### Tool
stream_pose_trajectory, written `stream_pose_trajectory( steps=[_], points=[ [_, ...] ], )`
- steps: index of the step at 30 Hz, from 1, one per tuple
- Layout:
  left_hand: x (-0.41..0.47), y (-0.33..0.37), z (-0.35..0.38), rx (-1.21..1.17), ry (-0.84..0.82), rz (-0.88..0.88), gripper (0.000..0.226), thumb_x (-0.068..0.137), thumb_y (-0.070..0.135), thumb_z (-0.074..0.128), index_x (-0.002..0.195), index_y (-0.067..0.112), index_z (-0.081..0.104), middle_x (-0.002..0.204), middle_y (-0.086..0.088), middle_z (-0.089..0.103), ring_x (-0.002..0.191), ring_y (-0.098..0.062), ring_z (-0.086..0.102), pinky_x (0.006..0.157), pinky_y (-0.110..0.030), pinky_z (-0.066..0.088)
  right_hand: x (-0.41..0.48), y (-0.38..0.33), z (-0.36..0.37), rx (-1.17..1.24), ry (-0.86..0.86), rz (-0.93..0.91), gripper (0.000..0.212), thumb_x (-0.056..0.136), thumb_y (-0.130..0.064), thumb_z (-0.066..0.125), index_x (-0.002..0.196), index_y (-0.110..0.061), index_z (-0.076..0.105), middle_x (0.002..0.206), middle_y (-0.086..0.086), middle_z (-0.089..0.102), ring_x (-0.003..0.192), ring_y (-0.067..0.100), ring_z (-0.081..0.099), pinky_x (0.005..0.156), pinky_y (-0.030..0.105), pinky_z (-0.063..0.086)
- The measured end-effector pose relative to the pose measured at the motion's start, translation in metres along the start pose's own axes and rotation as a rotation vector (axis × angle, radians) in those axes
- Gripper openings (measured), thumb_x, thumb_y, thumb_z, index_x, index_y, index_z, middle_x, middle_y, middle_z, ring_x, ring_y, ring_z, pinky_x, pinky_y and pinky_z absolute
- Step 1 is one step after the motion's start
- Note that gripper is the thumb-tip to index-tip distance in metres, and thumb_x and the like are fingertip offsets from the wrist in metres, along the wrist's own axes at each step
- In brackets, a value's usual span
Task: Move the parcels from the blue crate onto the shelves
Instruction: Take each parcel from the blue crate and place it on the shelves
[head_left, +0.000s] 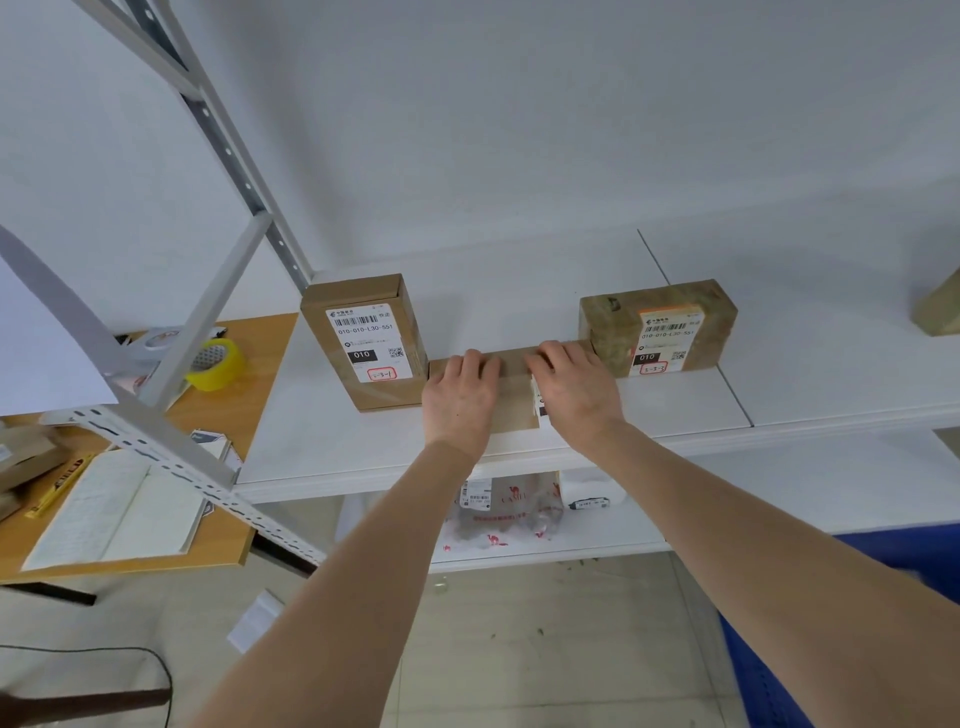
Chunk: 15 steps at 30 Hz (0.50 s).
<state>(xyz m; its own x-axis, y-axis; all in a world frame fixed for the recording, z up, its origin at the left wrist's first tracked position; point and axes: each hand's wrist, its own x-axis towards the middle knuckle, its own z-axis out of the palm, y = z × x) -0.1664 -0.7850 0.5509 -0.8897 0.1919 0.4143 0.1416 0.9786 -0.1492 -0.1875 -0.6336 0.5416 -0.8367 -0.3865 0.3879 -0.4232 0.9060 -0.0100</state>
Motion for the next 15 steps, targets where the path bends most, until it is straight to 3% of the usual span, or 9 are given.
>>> stream_pose_trajectory(
  steps=[4,15],
  points=[
    [0.002,-0.001,0.004,0.072,0.054,0.031,0.035,0.049,-0.001,0.078,0.078,0.016,0.066,0.071,-0.002,0.056,0.060,-0.020,0.054,0.048,-0.027,0.039,0.004,0.000,0.002,-0.045,0.025,0.007,0.052,0.035,0.008,0.077,0.083,-0.006,0.064,0.086,0.011,0.061,0.071,0.031,0.058,0.062,0.035,0.050],
    [0.020,-0.011,0.020,0.065,0.117,0.056,0.034,0.052,0.003,0.079,0.080,0.018,0.067,0.072,-0.002,0.057,0.061,-0.021,0.055,0.047,-0.026,0.039,0.024,0.005,0.016,-0.063,0.069,0.016,0.055,0.033,0.007,0.079,0.083,-0.006,0.063,0.083,0.012,0.058,0.070,0.032,0.057,0.059,0.034,0.047]
  ],
)
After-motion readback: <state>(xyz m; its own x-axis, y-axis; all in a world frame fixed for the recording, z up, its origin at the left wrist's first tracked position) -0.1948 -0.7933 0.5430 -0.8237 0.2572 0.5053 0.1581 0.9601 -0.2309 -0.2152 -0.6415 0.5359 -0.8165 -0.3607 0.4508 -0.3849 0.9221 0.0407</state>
